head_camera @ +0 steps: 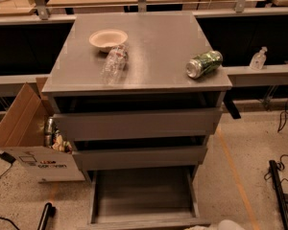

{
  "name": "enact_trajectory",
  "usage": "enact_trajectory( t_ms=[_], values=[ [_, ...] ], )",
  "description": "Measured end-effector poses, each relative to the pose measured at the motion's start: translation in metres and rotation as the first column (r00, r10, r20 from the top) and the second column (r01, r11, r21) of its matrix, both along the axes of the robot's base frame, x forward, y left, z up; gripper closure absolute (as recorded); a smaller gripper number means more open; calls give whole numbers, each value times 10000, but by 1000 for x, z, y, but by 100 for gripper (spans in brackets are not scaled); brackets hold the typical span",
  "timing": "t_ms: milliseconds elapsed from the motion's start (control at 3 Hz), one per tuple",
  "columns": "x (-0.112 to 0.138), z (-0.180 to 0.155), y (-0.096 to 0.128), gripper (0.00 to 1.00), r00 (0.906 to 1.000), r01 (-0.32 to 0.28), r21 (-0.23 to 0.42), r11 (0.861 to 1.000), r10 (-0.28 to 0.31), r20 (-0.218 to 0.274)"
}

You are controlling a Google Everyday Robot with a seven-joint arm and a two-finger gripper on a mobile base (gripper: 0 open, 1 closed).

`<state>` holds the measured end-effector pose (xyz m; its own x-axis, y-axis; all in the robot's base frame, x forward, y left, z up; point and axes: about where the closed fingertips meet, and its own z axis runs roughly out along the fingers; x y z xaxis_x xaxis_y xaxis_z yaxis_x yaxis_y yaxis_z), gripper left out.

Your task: Close bottom drawer

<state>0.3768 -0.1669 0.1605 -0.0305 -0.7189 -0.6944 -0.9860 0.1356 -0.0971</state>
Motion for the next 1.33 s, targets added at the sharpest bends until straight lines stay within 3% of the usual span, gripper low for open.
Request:
enact_trajectory(
  t_ms=[667,1333],
  values=[
    [15,-13,18,100,9946,266,452,9986,-310,993],
    [53,-13,29,100,9866,645,671,9957,-738,1456]
  ],
)
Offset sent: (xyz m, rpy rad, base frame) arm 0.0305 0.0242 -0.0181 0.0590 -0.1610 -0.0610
